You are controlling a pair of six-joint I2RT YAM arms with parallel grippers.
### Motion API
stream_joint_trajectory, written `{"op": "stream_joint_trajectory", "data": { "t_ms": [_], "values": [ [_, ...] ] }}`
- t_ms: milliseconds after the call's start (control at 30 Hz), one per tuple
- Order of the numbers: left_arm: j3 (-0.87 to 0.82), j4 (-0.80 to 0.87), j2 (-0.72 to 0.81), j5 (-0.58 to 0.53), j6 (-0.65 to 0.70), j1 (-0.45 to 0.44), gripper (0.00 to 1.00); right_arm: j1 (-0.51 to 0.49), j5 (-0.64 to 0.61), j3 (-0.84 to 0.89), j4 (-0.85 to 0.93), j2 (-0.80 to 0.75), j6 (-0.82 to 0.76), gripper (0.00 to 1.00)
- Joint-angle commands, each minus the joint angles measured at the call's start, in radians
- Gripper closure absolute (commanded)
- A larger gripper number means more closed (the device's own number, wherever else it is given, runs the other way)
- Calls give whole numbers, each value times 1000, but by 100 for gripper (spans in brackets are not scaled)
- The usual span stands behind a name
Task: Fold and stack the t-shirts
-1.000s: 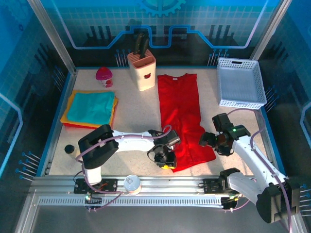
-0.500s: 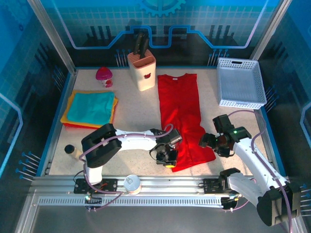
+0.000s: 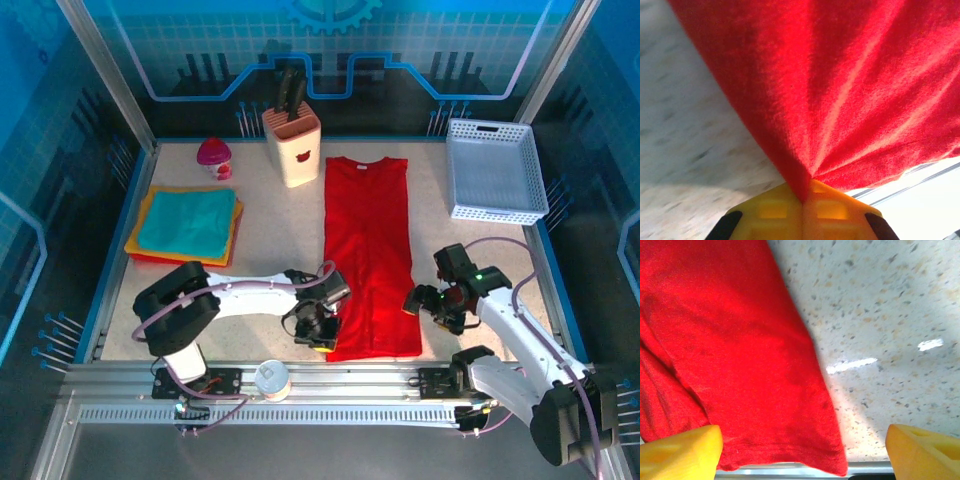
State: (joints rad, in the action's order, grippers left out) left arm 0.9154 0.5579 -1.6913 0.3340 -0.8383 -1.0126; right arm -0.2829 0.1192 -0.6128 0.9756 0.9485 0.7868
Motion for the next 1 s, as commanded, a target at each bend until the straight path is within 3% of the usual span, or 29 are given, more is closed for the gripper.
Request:
{"op": "stream_joint_trajectory", "data": {
  "t_ms": [0, 67, 200, 333, 467, 700, 867, 967],
  "values": [
    [-18, 32, 45, 25, 1, 3, 100, -53, 32, 9, 15, 10, 49, 16],
    [-25, -2, 55, 37, -20, 2, 99, -96, 20, 13, 17, 12, 80, 19],
    [-20, -11, 49, 37, -34, 2, 76, -163, -1, 39, 11, 20, 129, 27],
    [-39, -33, 43, 43, -57, 0, 72, -220, -27, 78, 4, 36, 191, 32],
    [-59, -49, 48, 34, -73, 0, 72, -288, -42, 120, -35, 35, 279, 43],
    [-72, -101, 39, 21, -119, 0, 73, -329, -19, 171, -113, 72, 319, 53],
    [-57, -112, 32, 10, -136, 0, 80, -358, -21, 181, -128, 73, 343, 59],
    [-41, -95, 28, 6, -137, 0, 90, -360, -13, 187, -140, 62, 348, 72]
  ]
}}
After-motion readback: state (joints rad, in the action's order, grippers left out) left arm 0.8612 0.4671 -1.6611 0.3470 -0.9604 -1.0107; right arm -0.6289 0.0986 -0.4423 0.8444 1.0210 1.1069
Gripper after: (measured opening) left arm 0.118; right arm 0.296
